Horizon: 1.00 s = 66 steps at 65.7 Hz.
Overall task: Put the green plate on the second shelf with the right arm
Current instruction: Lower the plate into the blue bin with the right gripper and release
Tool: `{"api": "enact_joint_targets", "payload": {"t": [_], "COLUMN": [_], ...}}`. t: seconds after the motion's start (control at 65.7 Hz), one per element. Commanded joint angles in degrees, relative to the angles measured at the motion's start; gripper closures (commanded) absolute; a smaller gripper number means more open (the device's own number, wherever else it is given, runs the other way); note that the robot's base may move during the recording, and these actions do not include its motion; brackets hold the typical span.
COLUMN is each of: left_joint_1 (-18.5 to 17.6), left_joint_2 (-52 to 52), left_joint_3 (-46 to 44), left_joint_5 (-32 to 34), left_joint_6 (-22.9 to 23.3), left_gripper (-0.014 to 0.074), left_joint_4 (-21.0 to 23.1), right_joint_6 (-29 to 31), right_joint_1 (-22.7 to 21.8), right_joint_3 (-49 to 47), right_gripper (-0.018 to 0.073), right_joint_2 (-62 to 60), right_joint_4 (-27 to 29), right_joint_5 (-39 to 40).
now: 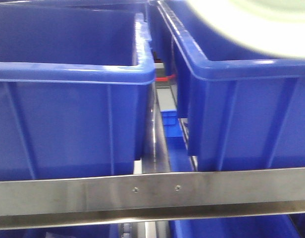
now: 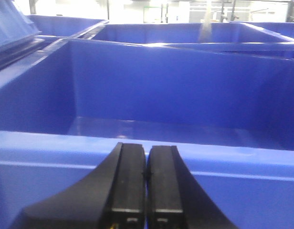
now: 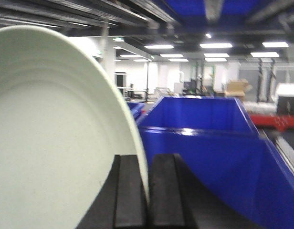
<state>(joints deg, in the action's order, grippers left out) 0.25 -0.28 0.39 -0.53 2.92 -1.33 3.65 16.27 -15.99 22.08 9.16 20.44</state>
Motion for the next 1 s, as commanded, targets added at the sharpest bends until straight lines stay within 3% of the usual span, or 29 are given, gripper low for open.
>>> {"api": "enact_joint_targets", "payload": {"t": [0.0,0.137,0.441,0.639,0.761,0.989], "left_joint_1": [0.0,0.0,0.0,0.0,0.0,0.0], "left_joint_2": [-0.2,-0.2,-0.2,-0.2,-0.2,-0.2], "left_joint_3": [2.4,2.4,2.4,2.4,2.4,2.4], "left_joint_5": [4.7,4.7,4.7,4.7,4.7,4.7], "left_joint_6": [0.4,0.4,0.4,0.4,0.4,0.4], "left_gripper": [0.0466,0.0466,0.0466,0.0466,0.0466,0.0466], "left_joint_4": [0.4,0.4,0.4,0.4,0.4,0.4], "right_joint_6": [2.1,2.1,2.5,3.5,3.5,3.5], "right_joint_1": [-2.2,-3.3,-4.3,-9.2,-11.8,-12.4], "right_joint_3": [-2.9,-5.1,-15.6,-18.4,-19.5,-23.1], "right_gripper": [0.0506,0.0506,0.0506,0.0488,0.0415,0.0168], "right_joint_2": [5.7,16.1,35.5,42.6,44.4,46.2], "right_joint_4": [10.9,18.9,18.9,20.1,20.2,20.2], "right_joint_5": [14.8,23.8,21.1,19.8,17.6,12.5]}}
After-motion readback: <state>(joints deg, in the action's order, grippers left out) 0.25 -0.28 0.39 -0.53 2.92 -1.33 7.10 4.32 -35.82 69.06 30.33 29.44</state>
